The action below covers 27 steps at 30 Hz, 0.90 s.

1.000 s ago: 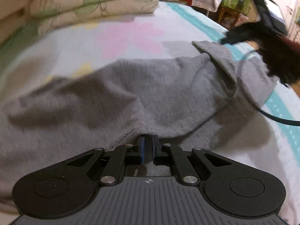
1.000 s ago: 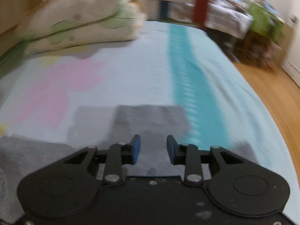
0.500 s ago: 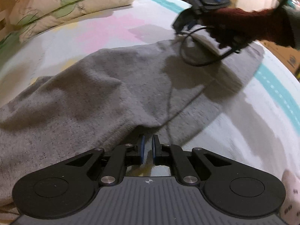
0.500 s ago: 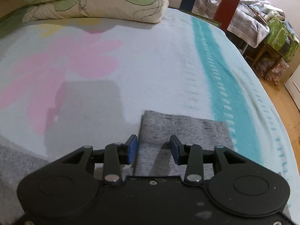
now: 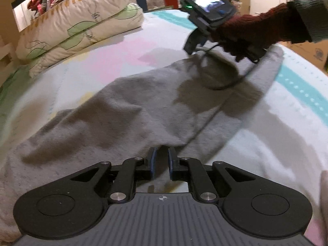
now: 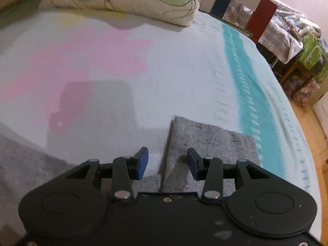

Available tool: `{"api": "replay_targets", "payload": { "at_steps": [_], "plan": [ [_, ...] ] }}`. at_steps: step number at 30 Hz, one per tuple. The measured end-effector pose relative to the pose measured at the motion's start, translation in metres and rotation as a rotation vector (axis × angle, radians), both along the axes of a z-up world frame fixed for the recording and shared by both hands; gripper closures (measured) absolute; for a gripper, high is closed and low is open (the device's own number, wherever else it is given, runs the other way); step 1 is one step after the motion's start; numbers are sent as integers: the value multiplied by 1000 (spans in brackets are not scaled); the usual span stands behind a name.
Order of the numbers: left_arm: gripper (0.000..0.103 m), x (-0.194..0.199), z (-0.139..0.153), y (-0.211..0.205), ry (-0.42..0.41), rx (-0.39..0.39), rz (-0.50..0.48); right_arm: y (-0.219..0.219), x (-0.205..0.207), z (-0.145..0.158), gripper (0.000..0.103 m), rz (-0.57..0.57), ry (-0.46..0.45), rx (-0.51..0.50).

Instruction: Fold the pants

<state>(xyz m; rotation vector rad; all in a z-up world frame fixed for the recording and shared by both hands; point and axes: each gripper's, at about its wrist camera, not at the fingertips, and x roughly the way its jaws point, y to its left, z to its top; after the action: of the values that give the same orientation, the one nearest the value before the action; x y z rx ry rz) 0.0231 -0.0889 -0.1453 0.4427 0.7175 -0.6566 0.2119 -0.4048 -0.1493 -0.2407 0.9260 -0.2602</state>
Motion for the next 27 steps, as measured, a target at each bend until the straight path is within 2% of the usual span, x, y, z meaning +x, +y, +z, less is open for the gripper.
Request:
{"api": "replay_targets", "payload": {
  "at_steps": [4,5,8,11,16,20,23,27],
  "plan": [
    [91,12,-1,5,0,-3,24,1,7,-5,55,-17,-2,-122],
    [90,13,-2,5,-3,1,23,-2,9,-5,57,-25,4,-134],
    [84,16,-7,4,-3,21,0,-18,11,2,93,-42,8,-34],
    [83,14,-11,3,-19,39,-30,-35,-1,23,93,-101,-66,46],
    [83,12,-16,1,-57,67,-66,-68,-35,68,93,-185,-201,124],
    [82,12,-19,0,-67,80,-81,-102,-72,94,93,-306,-282,189],
    [82,8,-22,0,-96,105,-105,-123,-93,97,92,-382,-295,221],
    [82,2,-22,1,-129,123,-133,-136,-112,84,92,-435,-263,243]
  ]
}}
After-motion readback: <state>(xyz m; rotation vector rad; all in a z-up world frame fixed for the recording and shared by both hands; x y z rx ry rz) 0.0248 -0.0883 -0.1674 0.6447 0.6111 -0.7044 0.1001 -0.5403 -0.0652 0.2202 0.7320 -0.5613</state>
